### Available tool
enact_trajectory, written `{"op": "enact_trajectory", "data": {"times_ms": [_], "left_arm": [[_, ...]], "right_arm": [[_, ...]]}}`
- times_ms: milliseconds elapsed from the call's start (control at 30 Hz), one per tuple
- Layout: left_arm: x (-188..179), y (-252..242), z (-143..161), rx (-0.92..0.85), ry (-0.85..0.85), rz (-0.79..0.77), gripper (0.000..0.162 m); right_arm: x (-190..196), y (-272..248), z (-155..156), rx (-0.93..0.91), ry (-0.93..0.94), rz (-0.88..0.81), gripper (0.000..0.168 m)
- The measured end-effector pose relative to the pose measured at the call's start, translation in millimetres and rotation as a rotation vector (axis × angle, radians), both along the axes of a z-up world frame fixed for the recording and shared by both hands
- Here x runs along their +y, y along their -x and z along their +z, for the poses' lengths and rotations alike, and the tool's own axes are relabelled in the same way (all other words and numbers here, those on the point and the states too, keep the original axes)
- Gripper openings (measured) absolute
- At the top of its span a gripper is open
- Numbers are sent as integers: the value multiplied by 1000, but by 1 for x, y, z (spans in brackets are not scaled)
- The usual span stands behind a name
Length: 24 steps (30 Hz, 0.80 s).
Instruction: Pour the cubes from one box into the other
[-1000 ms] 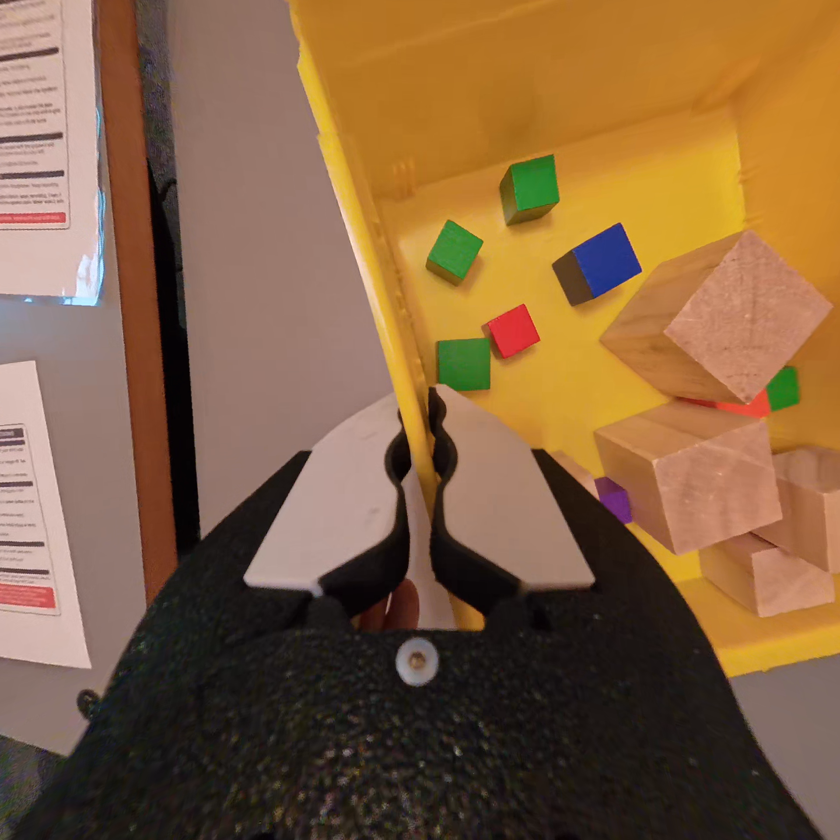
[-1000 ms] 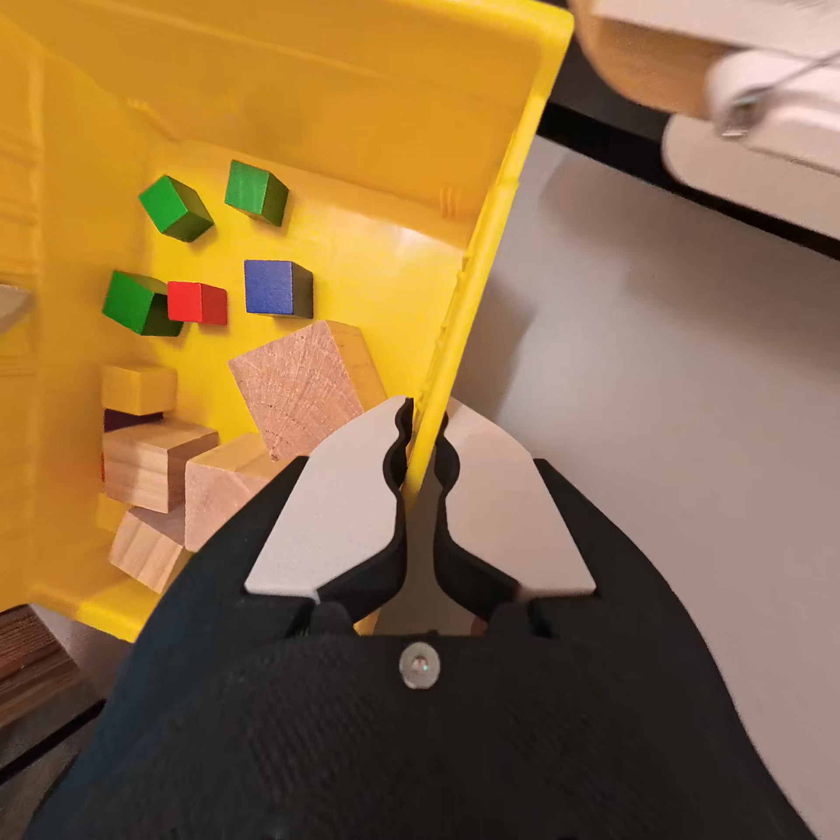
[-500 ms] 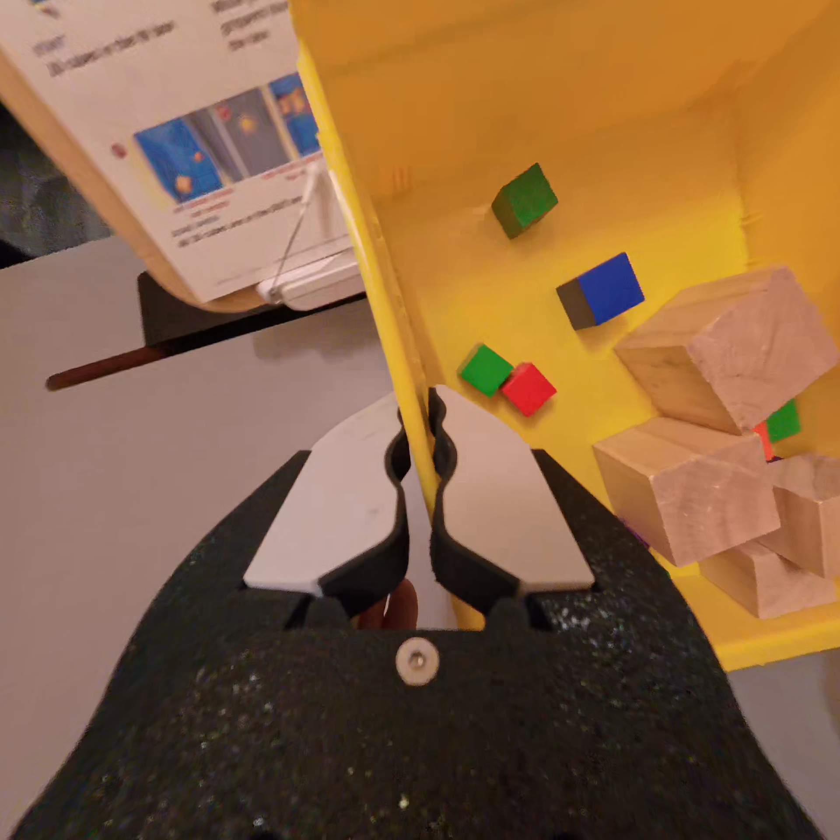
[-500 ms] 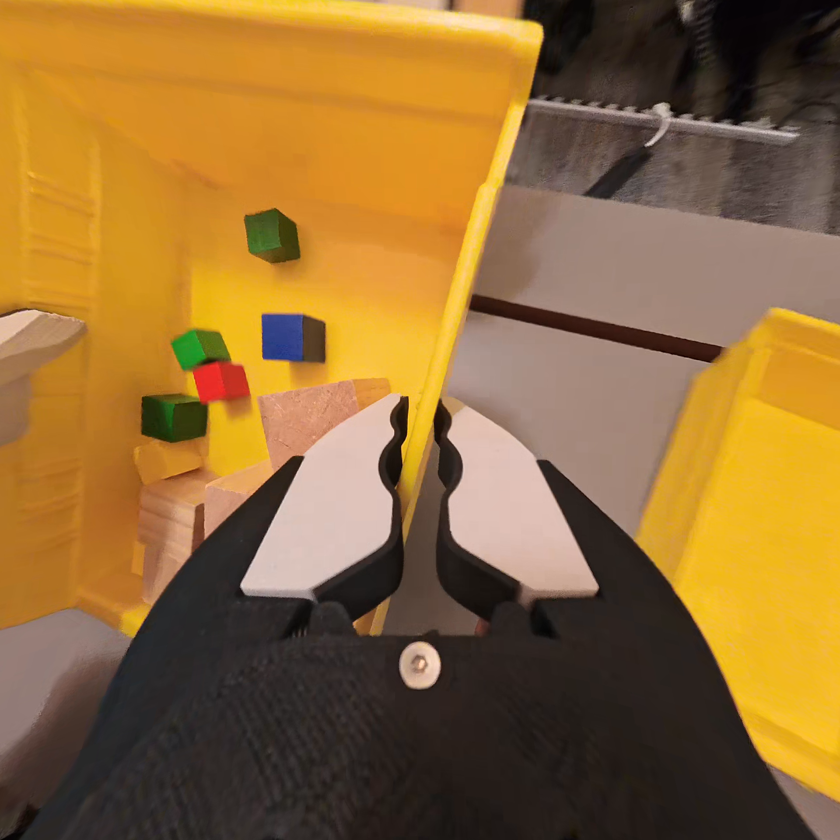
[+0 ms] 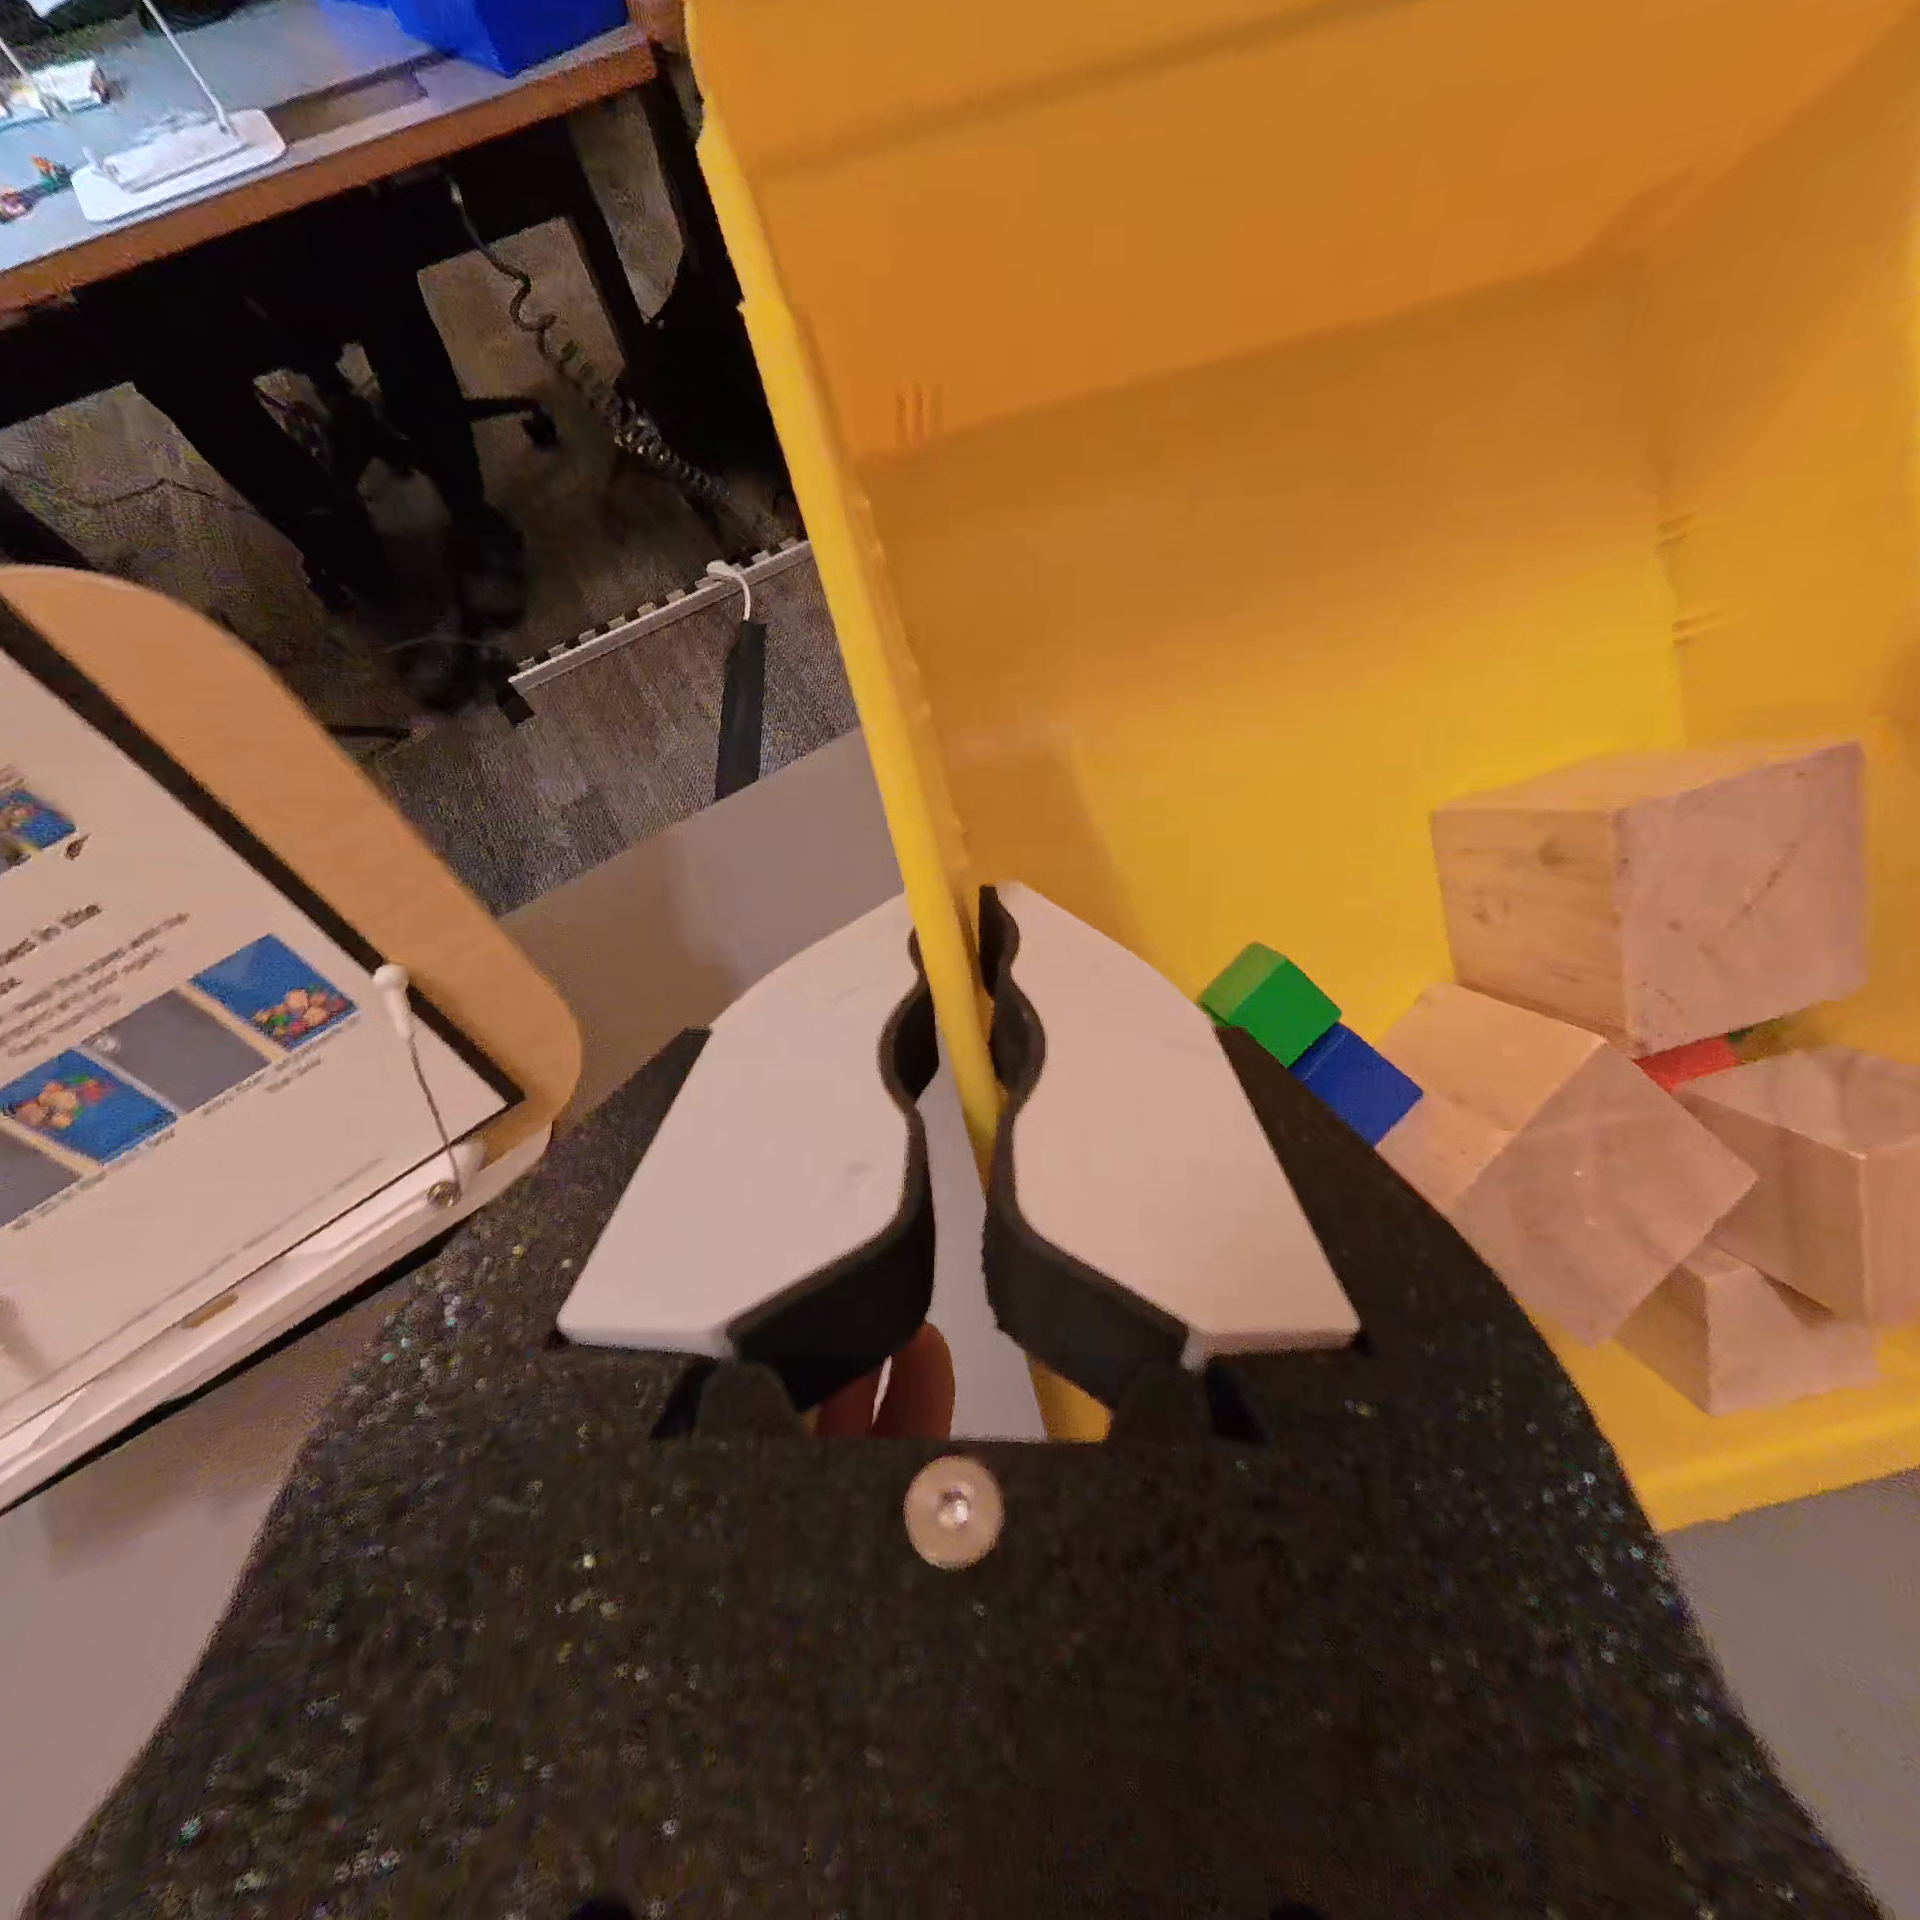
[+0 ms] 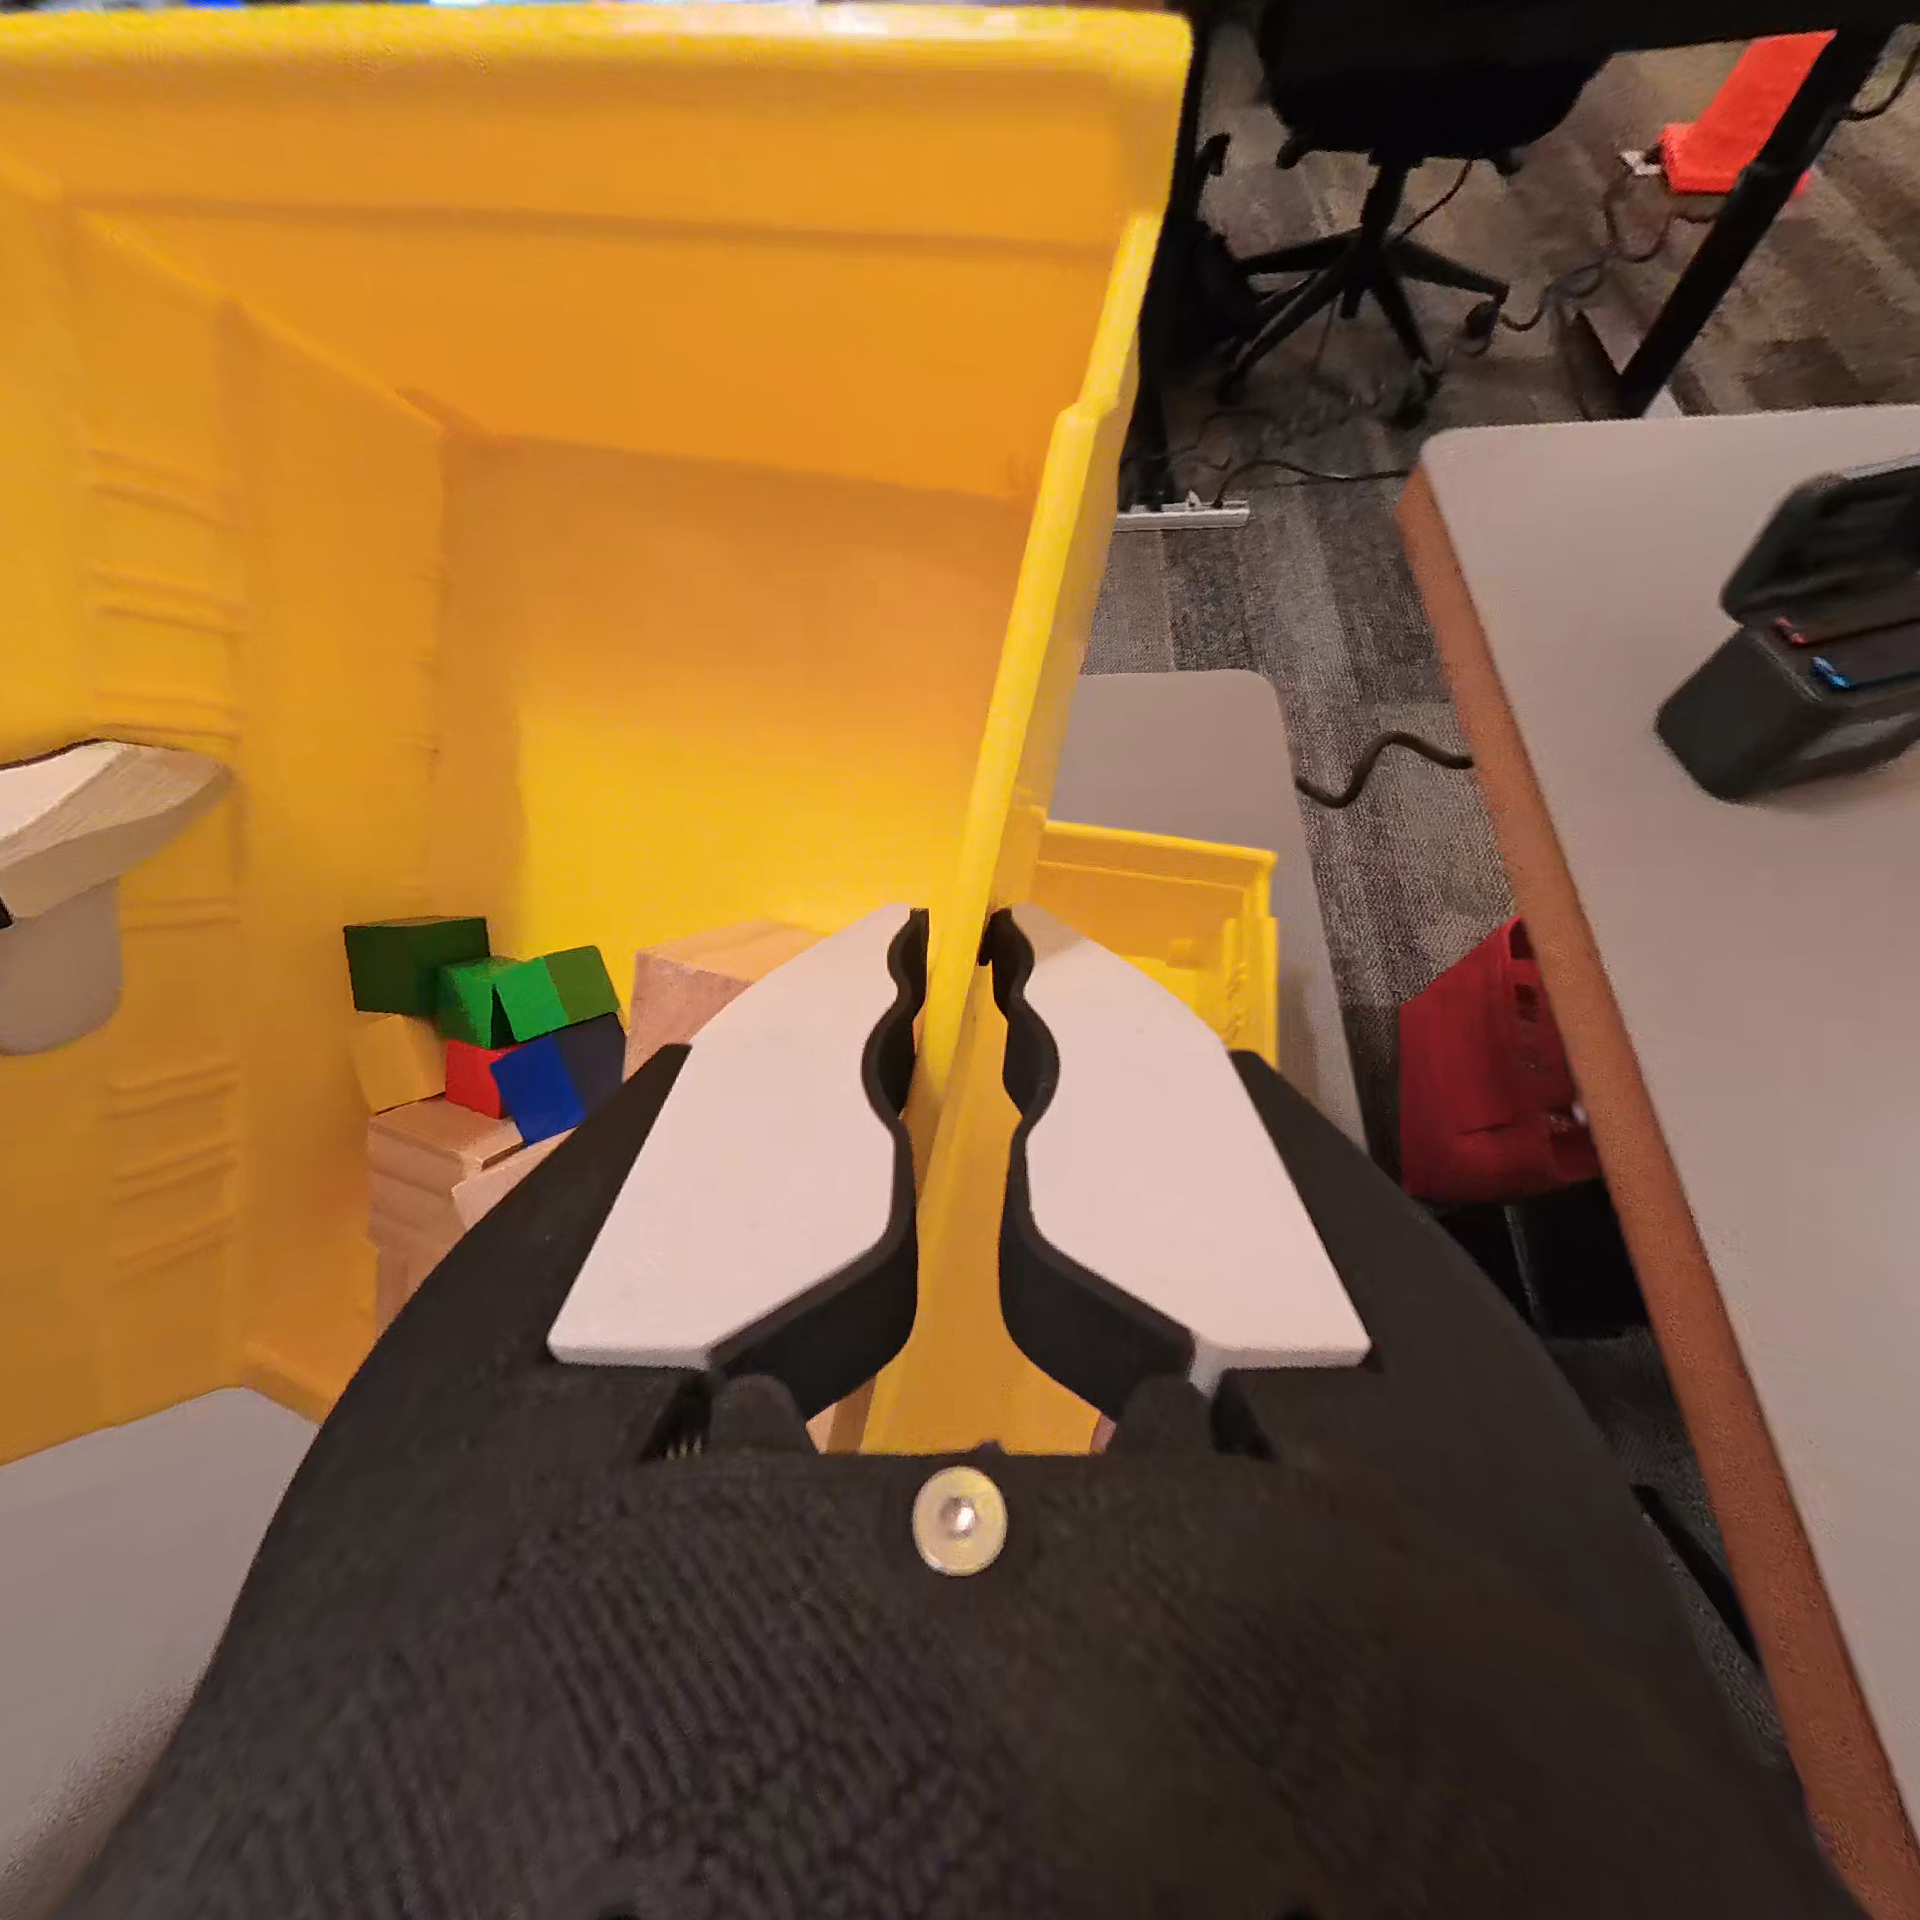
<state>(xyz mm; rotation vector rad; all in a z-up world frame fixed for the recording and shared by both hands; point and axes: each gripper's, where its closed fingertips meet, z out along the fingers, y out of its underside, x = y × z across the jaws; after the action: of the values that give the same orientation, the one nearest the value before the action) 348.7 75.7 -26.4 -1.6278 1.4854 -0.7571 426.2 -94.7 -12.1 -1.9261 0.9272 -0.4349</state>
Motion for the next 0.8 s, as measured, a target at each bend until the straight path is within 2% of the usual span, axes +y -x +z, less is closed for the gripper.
{"op": "enact_trajectory", "data": {"times_ms": [33,233,367,533,667,800], "left_arm": [[-7,-10,2,-10,-8,-3,4],[-41,-52,16,-85,-82,-26,4],[-56,-68,21,-203,-85,-28,4],[-67,-80,14,-285,-81,-16,4],[-76,-86,9,-346,-56,-11,4],[-79,-87,11,-389,-68,-8,5]], "right_arm": [[-8,-8,-2,9,-12,-14,12],[-46,-47,-13,-44,-40,-63,7],[-61,-63,-8,-76,-223,-107,8],[-70,-72,-15,-85,-257,-139,8],[-78,-79,-17,-162,-265,-195,7],[-77,-84,-31,-148,-268,-155,7]]}}
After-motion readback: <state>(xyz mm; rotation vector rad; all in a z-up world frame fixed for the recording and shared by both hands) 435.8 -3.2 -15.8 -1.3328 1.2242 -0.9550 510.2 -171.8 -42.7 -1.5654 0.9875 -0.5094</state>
